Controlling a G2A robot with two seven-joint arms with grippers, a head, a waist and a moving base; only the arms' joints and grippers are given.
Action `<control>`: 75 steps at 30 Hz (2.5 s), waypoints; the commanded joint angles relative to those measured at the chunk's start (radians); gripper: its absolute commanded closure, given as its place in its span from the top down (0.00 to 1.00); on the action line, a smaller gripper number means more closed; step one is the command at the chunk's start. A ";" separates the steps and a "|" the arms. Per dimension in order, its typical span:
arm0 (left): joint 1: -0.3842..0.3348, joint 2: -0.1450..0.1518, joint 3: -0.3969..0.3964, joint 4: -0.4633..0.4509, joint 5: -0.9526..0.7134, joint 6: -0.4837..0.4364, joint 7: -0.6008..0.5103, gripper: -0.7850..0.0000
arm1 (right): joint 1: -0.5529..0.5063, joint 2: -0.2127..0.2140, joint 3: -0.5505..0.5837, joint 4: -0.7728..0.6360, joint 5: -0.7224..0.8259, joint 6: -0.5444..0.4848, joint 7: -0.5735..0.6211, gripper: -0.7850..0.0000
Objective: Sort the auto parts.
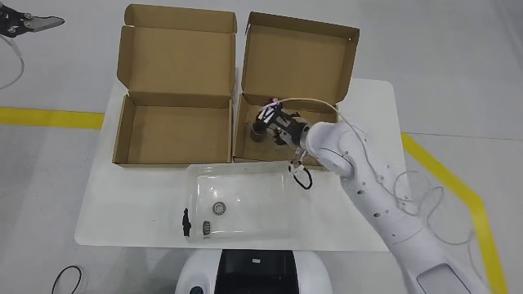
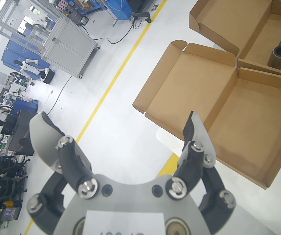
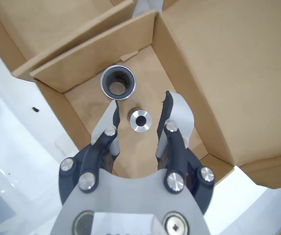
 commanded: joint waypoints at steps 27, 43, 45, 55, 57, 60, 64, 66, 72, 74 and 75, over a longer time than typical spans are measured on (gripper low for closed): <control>0.000 0.000 0.000 0.000 0.000 0.000 0.000 1.00 | -0.165 -0.001 -0.235 -0.094 -0.015 -0.249 -0.238 0.45; 0.000 0.000 0.000 0.000 0.000 0.000 0.000 1.00 | -0.150 -0.006 -0.245 -0.069 -0.015 -0.255 -0.265 0.45; 0.000 0.000 0.000 0.000 0.000 0.000 0.000 1.00 | -0.150 -0.006 -0.245 -0.069 -0.015 -0.255 -0.265 0.45; 0.000 0.000 0.000 0.000 0.000 0.000 0.000 1.00 | -0.155 -0.009 -0.289 -0.049 -0.060 -0.265 -0.267 0.42; 0.000 0.000 0.000 0.000 0.000 0.000 0.000 1.00 | -0.146 -0.013 -0.305 -0.034 -0.067 -0.274 -0.262 0.41; 0.000 0.000 0.000 0.000 0.000 0.000 0.000 1.00 | -0.126 -0.019 -0.324 -0.008 -0.070 -0.289 -0.247 0.41; 0.000 0.000 0.000 0.000 0.000 0.000 0.000 1.00 | -0.101 -0.033 -0.361 0.024 -0.073 -0.280 -0.202 0.42; 0.000 0.000 0.000 0.000 0.000 0.000 0.000 1.00 | -0.091 -0.042 -0.377 0.040 -0.070 -0.261 -0.190 0.44; 0.000 0.000 0.000 0.000 0.000 0.000 0.000 1.00 | -0.074 -0.065 -0.421 0.078 -0.088 -0.199 -0.173 0.46; 0.000 0.000 0.000 0.000 0.000 0.000 0.000 1.00 | -0.067 -0.072 -0.436 0.087 -0.102 -0.191 -0.162 0.48; 0.000 0.000 0.000 0.000 0.000 0.000 0.000 1.00 | -0.063 -0.075 -0.443 0.091 -0.108 -0.189 -0.156 0.49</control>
